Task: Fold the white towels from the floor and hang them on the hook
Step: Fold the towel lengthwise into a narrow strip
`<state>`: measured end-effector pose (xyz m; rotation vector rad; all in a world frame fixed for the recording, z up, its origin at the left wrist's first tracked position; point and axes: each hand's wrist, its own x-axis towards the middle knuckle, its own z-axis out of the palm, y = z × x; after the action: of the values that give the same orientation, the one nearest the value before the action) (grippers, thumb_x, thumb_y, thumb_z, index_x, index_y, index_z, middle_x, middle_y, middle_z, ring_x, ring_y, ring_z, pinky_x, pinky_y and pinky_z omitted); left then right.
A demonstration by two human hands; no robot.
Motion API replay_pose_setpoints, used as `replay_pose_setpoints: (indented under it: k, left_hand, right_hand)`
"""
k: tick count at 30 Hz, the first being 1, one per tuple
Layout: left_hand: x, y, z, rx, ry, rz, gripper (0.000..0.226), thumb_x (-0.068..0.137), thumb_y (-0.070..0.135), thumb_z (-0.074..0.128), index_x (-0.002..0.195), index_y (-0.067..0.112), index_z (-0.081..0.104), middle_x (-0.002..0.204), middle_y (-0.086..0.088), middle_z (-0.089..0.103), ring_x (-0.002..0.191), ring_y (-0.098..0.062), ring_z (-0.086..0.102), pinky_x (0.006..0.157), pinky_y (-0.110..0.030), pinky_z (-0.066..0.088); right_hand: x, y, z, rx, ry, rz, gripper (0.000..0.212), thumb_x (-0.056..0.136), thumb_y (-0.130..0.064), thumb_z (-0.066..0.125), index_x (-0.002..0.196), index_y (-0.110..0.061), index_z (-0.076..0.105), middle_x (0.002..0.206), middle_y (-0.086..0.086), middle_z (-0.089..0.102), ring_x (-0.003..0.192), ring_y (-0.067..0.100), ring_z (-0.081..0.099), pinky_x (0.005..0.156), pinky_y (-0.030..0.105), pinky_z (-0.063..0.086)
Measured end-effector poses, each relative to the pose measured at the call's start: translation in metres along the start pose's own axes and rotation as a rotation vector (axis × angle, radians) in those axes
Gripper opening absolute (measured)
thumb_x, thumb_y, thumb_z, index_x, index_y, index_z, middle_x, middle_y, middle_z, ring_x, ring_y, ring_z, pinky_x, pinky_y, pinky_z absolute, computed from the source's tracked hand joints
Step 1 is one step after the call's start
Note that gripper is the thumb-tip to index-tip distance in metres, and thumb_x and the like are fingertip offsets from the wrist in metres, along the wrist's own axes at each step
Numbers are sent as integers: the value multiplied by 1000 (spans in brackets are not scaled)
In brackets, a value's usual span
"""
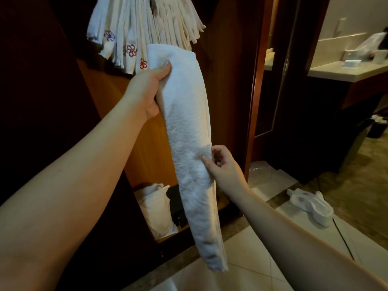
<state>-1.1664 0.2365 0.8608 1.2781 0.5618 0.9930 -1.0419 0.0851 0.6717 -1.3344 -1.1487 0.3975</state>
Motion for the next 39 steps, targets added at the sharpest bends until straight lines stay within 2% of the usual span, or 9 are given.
replay_pose_setpoints:
  k: [8,15,17,19,22,25,29,33,39]
  left_hand:
    - [-4,8,-9,172,-36,78,29,89,32,73,112,16,66,95,1,79,89,-18,76,66,-30,61]
    - [-6,3,-16,7,-85,35,35,89,29,74,119,12,64,107,-7,77,98,-25,75,72,-38,62]
    - [-5,1,-16,-32,-87,21,40,88,29,74,122,12,62,109,-8,77,99,-27,74,73,-41,62]
    - [-4,0,-16,-71,-99,-5,41,90,27,72,125,10,60,111,-11,76,101,-29,74,75,-44,61]
    - [0,-3,-12,-97,-113,-60,38,92,25,70,125,9,60,111,-13,75,102,-31,73,78,-47,61]
    - [5,-6,-8,-125,-112,-124,32,93,24,70,119,8,62,107,-14,76,100,-32,74,79,-50,61]
    - [16,-10,-8,-147,-94,-170,29,93,23,70,117,7,62,105,-15,76,97,-34,74,78,-53,60]
    - [32,-12,-14,-239,-52,-247,38,92,18,70,125,5,57,112,-20,74,99,-41,72,83,-61,57]
    - [51,-15,-20,-303,-36,-284,52,91,16,71,138,7,49,120,-22,70,106,-44,69,87,-64,54]
  right_hand:
    - [0,-2,3,4,79,125,5,97,-35,49,94,-32,52,72,-11,57,55,-1,49,47,16,39]
    - [-1,-3,2,2,102,78,3,104,-38,45,105,-35,44,81,-7,52,56,-6,48,49,11,40]
    - [0,-6,-3,-11,-11,140,44,94,-63,52,126,-35,41,108,-7,62,82,-7,61,69,12,50]
    - [4,-10,-9,-17,-215,247,102,63,-87,62,142,-27,39,130,-2,60,111,14,64,94,35,54]
    - [13,-11,-19,171,-531,466,83,61,-58,85,127,-16,56,124,9,68,111,26,68,98,44,55]
    - [18,-7,-28,166,-758,605,51,76,-29,76,123,-15,60,115,4,73,106,20,71,88,32,58]
    - [12,-3,-27,-66,-724,514,78,60,-49,85,127,-18,61,126,4,68,117,21,65,105,42,50]
    - [6,6,-28,184,-625,543,60,70,-32,89,122,-18,62,124,5,68,114,20,67,106,45,50]
    - [1,18,-45,525,-835,773,94,43,-34,101,125,-11,60,117,6,73,115,24,67,95,39,55]
